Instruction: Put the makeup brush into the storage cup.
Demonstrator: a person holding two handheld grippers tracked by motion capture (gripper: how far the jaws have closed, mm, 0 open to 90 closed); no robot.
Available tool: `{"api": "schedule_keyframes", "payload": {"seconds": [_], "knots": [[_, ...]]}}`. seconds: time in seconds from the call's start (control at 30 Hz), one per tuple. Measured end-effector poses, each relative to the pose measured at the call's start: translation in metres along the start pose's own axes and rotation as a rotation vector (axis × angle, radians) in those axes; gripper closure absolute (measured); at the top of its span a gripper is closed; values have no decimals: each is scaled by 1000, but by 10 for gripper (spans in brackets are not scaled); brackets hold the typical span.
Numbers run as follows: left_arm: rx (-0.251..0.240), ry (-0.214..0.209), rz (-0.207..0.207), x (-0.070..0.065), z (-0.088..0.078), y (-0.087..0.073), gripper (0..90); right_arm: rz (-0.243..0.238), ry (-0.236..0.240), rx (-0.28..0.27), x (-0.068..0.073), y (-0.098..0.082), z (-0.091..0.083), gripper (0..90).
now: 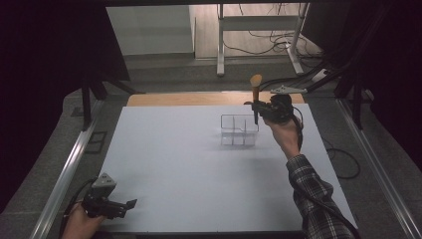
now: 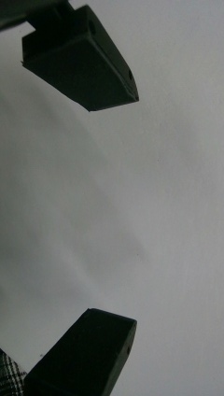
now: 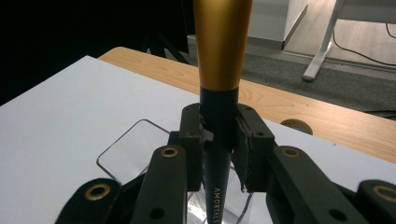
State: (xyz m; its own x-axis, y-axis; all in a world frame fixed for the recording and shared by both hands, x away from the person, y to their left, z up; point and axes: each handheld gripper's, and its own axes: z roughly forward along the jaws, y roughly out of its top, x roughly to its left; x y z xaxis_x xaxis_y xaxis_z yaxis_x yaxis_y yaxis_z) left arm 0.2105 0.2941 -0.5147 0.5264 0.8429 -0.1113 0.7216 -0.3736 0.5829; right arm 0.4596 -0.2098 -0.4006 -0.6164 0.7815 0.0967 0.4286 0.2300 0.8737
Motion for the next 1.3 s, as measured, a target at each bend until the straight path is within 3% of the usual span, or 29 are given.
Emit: {"api": "schedule_keyframes", "payload": {"seconds": [1.3], "knots": [[12,-3,4,0,2,0,0,-5,10,51,5,-32,23,739]]}}
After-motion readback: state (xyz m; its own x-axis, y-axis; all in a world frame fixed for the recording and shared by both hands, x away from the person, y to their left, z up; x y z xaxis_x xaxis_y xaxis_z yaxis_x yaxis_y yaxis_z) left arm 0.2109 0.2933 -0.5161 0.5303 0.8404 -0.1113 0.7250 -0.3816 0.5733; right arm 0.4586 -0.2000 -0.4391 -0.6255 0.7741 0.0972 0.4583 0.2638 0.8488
